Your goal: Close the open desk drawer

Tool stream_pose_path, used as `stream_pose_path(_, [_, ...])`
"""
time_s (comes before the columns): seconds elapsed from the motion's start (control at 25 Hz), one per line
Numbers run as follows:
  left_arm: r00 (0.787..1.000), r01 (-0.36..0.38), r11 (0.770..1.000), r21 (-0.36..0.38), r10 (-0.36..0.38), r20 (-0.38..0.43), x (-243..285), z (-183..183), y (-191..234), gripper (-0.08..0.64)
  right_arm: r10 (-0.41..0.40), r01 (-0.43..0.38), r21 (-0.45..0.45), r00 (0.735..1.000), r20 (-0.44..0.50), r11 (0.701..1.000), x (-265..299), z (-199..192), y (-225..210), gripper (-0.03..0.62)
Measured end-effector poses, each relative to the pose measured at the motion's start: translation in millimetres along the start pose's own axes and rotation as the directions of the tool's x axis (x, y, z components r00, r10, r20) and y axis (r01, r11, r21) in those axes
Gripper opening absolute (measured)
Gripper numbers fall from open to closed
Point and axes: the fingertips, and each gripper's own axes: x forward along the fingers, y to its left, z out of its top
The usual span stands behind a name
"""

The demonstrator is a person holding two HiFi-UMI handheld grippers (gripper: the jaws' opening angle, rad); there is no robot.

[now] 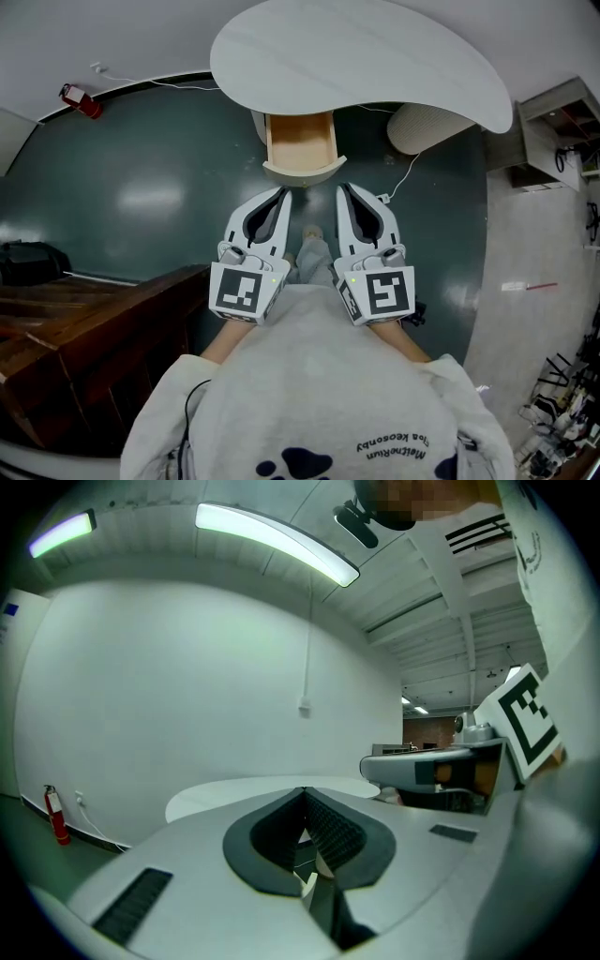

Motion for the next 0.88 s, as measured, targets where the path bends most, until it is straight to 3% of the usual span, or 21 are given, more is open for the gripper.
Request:
stream_pose_path(0.64, [0.993,-0.116,0.993,-0.005,0.116,-0.027,68.0,-1.6,20.8,0.006,0.165,-0.165,-0.035,0.986,-0.024,0.986,69.0,-7.7,-47.1,0.017])
stream_pose_path(0.88, [0.996,-0.072,0.997,-0.010,0.072,-0.054,79.9,-16.8,32.4,0.006,0.179,-0.179,0.013,0.979,-0.095,0.984,91.8,-31.1,-47.3,0.017])
